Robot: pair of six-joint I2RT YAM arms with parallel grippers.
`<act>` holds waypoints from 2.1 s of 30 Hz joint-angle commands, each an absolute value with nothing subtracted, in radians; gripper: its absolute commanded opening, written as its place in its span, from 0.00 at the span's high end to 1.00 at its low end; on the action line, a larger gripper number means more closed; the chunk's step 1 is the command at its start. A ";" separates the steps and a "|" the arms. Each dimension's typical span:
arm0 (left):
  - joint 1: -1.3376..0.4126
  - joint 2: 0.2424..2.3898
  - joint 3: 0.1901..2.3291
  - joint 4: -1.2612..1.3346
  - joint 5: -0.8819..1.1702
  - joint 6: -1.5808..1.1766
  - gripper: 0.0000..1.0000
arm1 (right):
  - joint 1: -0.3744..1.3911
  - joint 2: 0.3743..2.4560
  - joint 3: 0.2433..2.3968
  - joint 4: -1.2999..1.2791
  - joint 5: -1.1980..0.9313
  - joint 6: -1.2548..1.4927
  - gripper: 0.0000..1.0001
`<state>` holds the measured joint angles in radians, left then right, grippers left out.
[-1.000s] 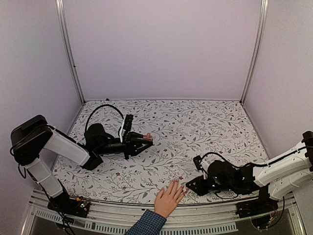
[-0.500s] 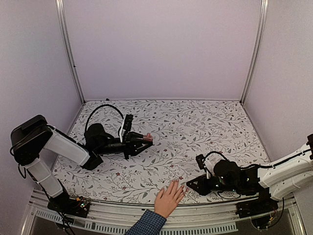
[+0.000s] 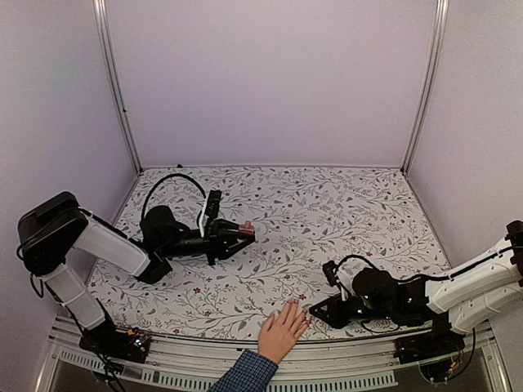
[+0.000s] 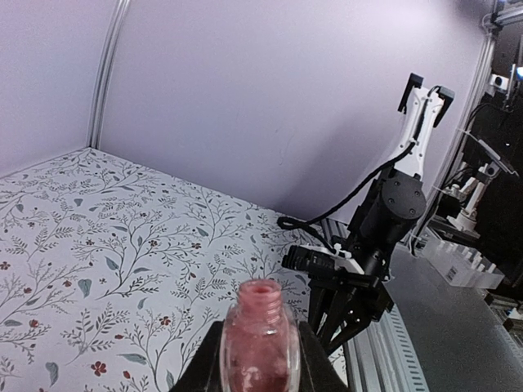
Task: Paint the nails
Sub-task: Paint the nail polish on the nail.
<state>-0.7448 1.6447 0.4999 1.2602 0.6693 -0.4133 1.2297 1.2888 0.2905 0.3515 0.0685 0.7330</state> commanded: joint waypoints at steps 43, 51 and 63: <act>-0.724 1.655 0.485 1.309 0.680 -0.422 1.00 | 1.235 1.323 0.327 0.337 0.100 0.747 1.00; -0.724 1.659 0.487 1.311 0.682 -0.421 1.00 | 1.235 1.319 0.328 0.321 0.124 0.764 1.00; -0.723 1.661 0.485 1.315 0.684 -0.424 1.00 | 1.235 1.274 0.299 0.334 0.139 0.770 1.00</act>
<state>-0.7383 1.6474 0.4927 1.2758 0.6701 -0.4171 1.2297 1.3113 0.3058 0.3168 0.1192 0.7673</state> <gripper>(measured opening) 0.225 0.137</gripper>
